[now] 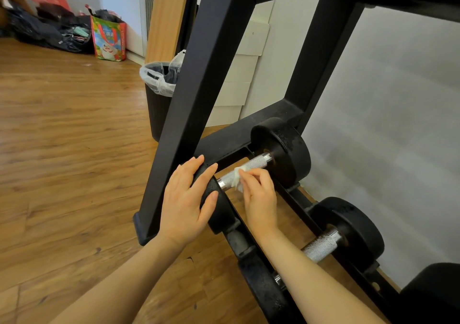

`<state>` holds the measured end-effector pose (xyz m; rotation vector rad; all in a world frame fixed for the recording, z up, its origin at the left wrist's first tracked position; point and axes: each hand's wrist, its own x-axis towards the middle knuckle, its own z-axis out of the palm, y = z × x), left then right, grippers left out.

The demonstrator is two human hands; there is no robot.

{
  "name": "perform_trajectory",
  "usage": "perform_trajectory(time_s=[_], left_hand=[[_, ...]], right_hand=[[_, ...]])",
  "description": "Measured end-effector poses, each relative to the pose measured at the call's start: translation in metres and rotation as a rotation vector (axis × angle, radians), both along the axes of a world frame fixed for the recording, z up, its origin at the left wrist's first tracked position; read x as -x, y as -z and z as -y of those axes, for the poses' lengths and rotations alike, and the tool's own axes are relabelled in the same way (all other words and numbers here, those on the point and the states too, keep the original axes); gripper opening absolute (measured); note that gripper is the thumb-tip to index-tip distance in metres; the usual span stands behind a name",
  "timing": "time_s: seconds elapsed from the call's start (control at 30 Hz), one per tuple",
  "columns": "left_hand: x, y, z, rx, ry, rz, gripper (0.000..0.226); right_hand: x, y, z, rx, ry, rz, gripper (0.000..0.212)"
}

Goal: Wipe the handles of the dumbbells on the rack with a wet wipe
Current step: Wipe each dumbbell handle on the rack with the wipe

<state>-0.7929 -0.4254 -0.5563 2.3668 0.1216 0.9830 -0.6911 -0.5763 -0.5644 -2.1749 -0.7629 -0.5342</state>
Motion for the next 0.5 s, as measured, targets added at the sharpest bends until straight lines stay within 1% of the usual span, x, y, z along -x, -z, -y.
perform_trajectory(time_s=[0.07, 0.17, 0.3, 0.37, 0.5], left_hand=[[0.000, 0.000, 0.000, 0.000, 0.005, -0.004, 0.051], [0.001, 0.001, 0.000, 0.000, 0.003, -0.008, 0.051], [0.000, 0.000, 0.000, 0.001, 0.001, -0.002, 0.051], [0.001, 0.000, 0.001, 0.004, 0.003, -0.006, 0.051], [0.000, -0.001, 0.001, 0.018, 0.001, -0.017, 0.053]], right_hand=[[-0.002, -0.005, 0.000, -0.010, 0.031, -0.021, 0.026], [0.000, -0.011, -0.001, 0.030, 0.080, 0.035, 0.027], [0.013, -0.005, -0.007, 0.125, -0.030, 0.056, 0.028], [0.011, -0.004, -0.008, 0.109, -0.036, 0.047, 0.028], [0.002, -0.007, -0.002, 0.017, 0.043, 0.008, 0.026]])
